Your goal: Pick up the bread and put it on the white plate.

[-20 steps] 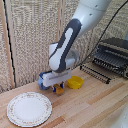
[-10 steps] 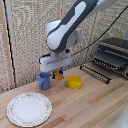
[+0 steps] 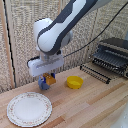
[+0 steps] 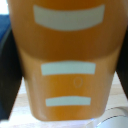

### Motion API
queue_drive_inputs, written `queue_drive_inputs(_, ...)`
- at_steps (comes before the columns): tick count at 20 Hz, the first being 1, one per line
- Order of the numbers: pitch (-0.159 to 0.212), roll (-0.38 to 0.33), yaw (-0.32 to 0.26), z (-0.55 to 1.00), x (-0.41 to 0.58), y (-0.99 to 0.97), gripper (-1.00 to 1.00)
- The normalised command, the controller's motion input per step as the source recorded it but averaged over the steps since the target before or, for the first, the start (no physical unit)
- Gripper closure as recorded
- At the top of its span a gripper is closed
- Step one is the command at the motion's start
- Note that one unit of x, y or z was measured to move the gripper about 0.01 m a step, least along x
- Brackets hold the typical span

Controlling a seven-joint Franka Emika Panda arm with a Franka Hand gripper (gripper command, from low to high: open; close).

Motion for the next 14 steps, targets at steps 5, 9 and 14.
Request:
queue_drive_inputs(5, 0.033, -0.056, -0.004, -0.24, 0.188, 0.81, 1.0)
queue_drive_inputs(9, 0.001, -0.008, 0.0, -0.31, 0.306, 0.48, 1.0)
queue_drive_inputs(14, -0.003, 0.0, 0.0, -0.29, 0.173, 0.27, 1.0)
